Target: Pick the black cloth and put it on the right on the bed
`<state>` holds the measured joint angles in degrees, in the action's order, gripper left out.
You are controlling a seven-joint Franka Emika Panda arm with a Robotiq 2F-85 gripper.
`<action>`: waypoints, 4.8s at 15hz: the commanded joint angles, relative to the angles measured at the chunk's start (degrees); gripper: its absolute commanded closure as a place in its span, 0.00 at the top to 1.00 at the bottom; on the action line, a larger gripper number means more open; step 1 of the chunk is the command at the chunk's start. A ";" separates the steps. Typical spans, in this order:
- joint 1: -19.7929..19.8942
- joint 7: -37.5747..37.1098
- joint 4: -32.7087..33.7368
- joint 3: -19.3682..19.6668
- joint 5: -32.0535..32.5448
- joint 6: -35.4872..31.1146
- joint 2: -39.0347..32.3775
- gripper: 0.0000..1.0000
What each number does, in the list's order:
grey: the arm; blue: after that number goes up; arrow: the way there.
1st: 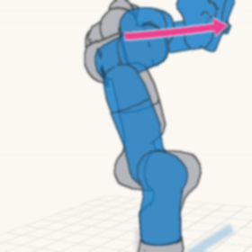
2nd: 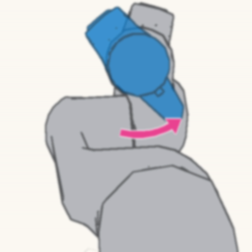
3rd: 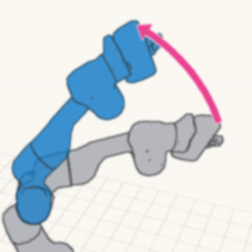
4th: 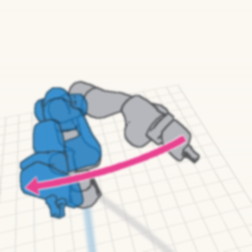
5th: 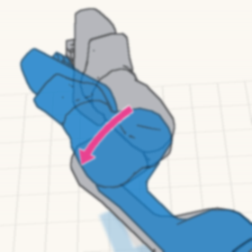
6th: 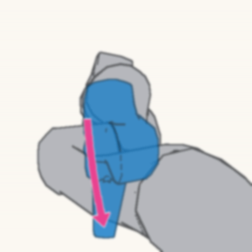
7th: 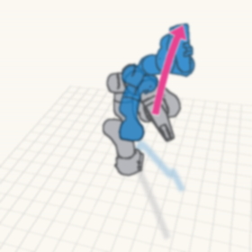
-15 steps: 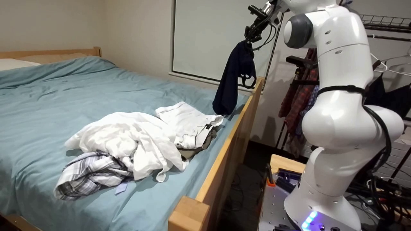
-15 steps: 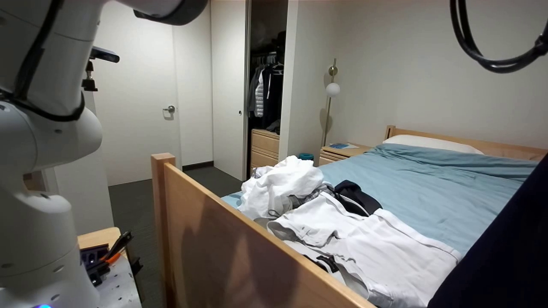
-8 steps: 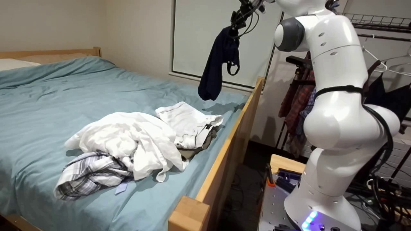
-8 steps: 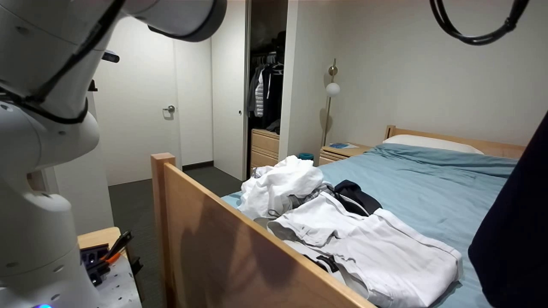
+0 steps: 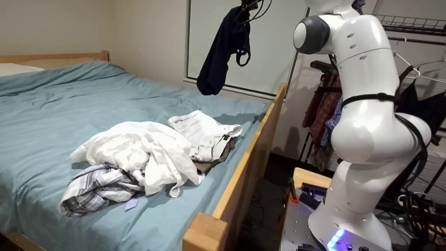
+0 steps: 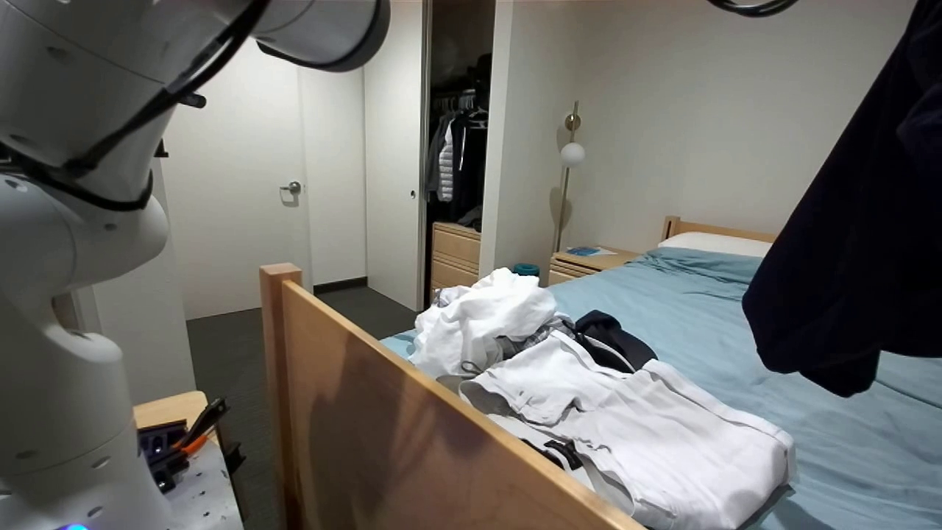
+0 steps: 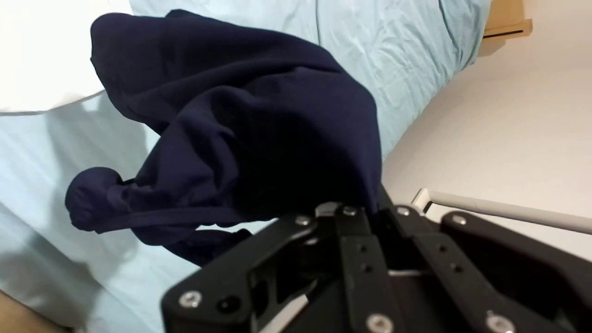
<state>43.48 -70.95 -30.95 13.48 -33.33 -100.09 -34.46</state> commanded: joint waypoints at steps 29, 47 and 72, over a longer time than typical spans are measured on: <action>-12.16 -16.53 9.69 -5.57 21.16 -51.78 -28.70 0.08; -9.58 -1.79 7.53 -15.09 18.99 -29.73 -23.87 0.44; 10.91 39.68 9.98 -27.99 0.24 -5.77 -9.81 1.00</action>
<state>54.42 -31.50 -20.20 -15.03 -32.65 -105.70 -44.74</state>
